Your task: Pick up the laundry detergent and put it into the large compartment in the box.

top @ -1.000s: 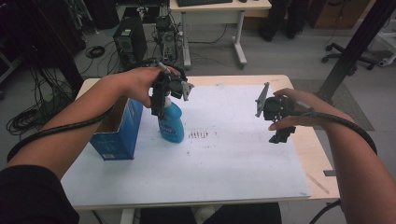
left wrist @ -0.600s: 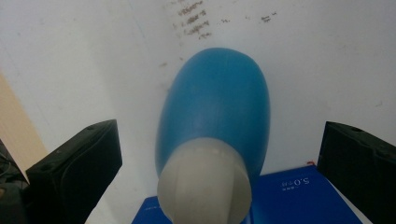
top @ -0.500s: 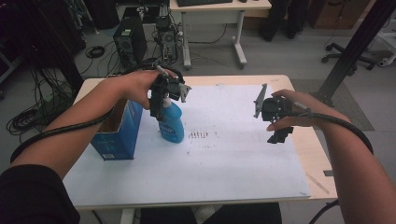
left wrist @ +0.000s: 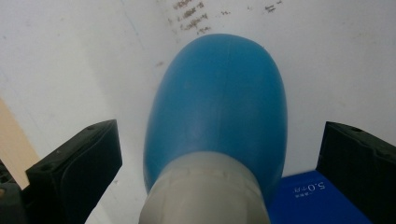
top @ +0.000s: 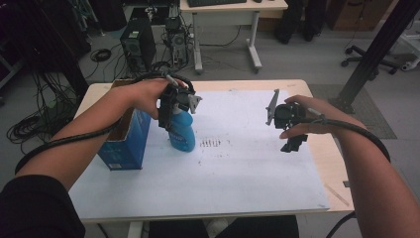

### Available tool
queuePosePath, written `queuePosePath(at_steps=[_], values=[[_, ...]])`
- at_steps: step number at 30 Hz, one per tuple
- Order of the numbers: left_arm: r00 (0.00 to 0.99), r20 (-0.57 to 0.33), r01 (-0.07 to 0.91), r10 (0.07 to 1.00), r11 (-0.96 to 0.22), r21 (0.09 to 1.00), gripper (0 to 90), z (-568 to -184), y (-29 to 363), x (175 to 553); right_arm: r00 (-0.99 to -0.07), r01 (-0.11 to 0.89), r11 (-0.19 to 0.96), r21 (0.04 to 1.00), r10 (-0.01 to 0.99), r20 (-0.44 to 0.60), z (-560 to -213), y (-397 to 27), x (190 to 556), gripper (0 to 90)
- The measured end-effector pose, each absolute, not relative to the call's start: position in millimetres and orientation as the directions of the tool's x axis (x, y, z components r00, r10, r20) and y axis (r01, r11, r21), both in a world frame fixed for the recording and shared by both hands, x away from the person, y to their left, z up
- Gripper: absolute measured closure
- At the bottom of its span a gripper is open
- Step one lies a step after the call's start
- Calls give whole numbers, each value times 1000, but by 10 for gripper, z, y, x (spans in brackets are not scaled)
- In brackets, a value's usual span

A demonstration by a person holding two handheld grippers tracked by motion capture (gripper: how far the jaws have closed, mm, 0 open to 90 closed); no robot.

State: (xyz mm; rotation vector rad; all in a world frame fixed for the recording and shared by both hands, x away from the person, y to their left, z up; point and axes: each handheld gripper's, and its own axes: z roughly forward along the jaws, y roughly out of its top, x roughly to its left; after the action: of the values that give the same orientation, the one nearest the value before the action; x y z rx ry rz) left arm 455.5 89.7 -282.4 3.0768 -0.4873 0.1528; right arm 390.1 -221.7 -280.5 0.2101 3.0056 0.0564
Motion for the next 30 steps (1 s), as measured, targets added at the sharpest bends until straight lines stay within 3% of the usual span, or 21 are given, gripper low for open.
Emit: queuePosePath(at_steps=[30], values=[[907,170,-392,-386,-920,-1,45,-2928,950,4562,-984,128,991,36,131,-118,-2854,-2134,3915,43]])
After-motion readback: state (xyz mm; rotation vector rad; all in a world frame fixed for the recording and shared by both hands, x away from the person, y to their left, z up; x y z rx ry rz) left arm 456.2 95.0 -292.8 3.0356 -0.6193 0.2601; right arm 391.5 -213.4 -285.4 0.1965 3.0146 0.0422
